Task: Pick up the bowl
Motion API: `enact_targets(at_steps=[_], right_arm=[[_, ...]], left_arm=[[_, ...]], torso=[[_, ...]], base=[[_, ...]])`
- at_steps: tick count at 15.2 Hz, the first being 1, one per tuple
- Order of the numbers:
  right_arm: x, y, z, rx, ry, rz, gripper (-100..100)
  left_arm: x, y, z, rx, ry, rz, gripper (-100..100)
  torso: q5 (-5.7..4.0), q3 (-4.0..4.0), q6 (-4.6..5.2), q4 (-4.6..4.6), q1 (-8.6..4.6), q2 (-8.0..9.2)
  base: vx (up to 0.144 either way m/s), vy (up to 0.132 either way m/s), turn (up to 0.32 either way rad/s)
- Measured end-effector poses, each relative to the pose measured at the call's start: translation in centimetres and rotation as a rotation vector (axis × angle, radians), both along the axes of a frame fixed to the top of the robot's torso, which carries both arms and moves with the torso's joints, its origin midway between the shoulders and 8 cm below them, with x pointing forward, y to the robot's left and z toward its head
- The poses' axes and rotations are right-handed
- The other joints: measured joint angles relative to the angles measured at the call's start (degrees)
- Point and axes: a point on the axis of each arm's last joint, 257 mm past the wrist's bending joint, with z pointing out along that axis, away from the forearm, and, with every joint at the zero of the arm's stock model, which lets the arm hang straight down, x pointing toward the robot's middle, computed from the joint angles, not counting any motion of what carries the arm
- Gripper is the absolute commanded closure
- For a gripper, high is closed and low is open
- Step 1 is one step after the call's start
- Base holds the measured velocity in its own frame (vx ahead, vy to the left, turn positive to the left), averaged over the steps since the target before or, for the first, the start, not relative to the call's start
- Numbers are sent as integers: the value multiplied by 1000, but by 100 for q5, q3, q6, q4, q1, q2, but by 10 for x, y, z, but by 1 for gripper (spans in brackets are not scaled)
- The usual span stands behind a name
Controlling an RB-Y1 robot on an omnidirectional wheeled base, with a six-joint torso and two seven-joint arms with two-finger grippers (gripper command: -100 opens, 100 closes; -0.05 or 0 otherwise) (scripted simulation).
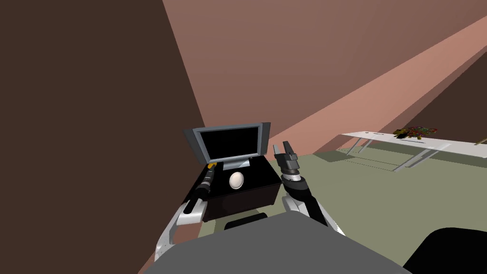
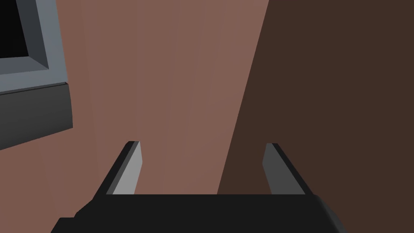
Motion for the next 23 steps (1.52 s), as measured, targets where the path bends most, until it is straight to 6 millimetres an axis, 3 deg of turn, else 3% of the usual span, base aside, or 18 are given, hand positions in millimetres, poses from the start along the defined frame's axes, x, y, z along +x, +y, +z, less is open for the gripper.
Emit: enact_targets(at_steps=[3, 6, 13, 20, 23], right_arm=[[0, 0, 0, 0, 0, 0, 0], [0, 0, 0, 0, 0, 0, 0], [0, 0, 0, 0, 0, 0, 0], [0, 0, 0, 0, 0, 0, 0], [0, 0, 0, 0, 0, 0, 0]], left_arm=[[1, -7, -40, -1, 98, 2, -100], [-1, -11, -62, 0, 167, 1, -100], [-11, -28, -135, 6, 379, -11, -100], [-26, -47, -184, 22, 540, -29, -100], [-41, -52, -209, 36, 629, -40, -100]], torso=[[0, -1, 0, 0, 0, -2], [0, -1, -1, 0, 1, -2], [0, -3, 0, -1, -1, -5], [0, -3, 1, -1, -1, -6], [-1, -5, -1, -2, -1, -9]], base=[[4, -7, -38], [6, -7, -46], [11, -9, -49], [13, -7, -38], [28, -9, -42]])
